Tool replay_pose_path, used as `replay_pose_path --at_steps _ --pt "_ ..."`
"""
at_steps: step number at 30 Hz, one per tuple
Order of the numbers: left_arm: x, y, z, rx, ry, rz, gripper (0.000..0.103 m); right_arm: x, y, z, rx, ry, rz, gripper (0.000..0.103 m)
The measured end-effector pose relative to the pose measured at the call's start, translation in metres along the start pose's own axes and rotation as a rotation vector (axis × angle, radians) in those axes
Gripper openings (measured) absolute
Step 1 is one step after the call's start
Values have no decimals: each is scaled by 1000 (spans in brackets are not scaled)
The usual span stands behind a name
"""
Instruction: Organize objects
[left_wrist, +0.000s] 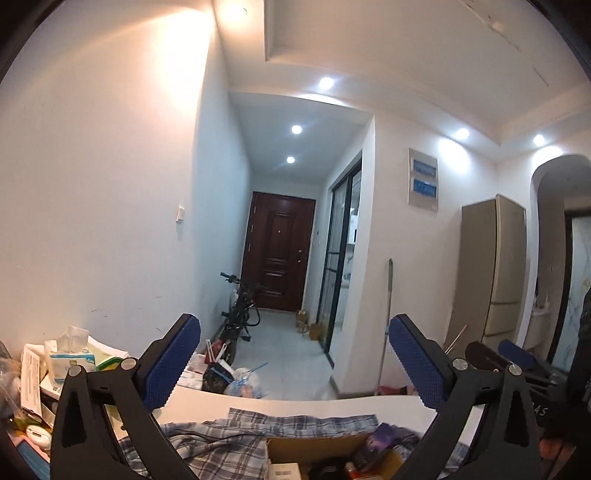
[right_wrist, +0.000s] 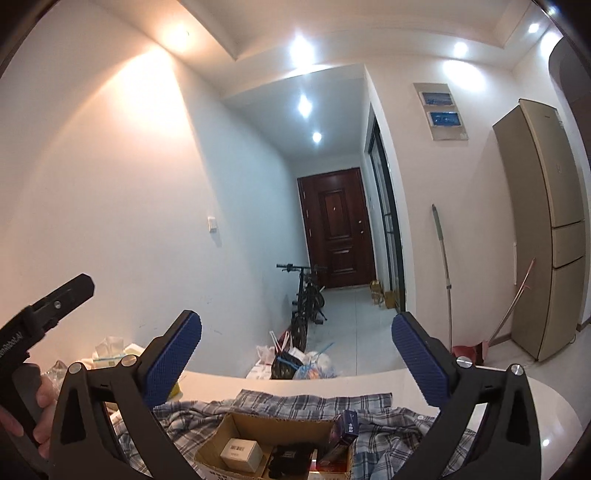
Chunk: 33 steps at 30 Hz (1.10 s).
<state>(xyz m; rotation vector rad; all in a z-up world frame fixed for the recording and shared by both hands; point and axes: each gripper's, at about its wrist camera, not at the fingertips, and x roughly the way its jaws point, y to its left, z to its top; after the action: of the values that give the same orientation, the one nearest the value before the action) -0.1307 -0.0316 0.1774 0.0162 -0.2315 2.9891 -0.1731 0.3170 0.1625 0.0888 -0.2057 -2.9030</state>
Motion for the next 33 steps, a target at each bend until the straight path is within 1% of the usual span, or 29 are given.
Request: replay_pose_path --at_steps 4,6,7,9,11,12,16,20,24,26,28,30,33 --pt "-14 5 7 -34 -31 -7 103 -9 -3 6 35 -23 37 103" --pt "-22 5 9 -35 -55 -1 103 -16 0 8 20 -50 25 103" --pt "-25 5 10 -26 -67 9 103 -20 3 9 -5 -75 3 103" --pt "-31 1 8 9 -92 57 103 -29 12 9 -65 -117 -27 103" --pt "-35 -7 7 47 -107 94 103 -36 20 10 -100 -143 -28 103" --pt "-36 -9 6 57 -110 93 103 -39 22 10 -101 -155 -26 103" --pt "-44 -12 6 56 -105 54 103 -53 27 11 -88 -183 2 103" --pt "-53 -11 9 52 -112 81 103 -61 26 14 -70 -197 17 103" --pt "-54 -12 11 37 -97 76 103 -65 23 13 -47 -190 33 103" --pt "-51 -16 11 50 -83 106 103 -66 22 14 -35 -174 48 103" --pt "-48 -20 8 68 -77 107 103 -64 22 14 -37 -146 63 103" --pt "-45 -26 5 82 -55 92 103 -64 23 13 -41 -136 78 103" --pt "-41 -32 2 89 -26 44 103 -67 27 10 -55 -153 67 103"
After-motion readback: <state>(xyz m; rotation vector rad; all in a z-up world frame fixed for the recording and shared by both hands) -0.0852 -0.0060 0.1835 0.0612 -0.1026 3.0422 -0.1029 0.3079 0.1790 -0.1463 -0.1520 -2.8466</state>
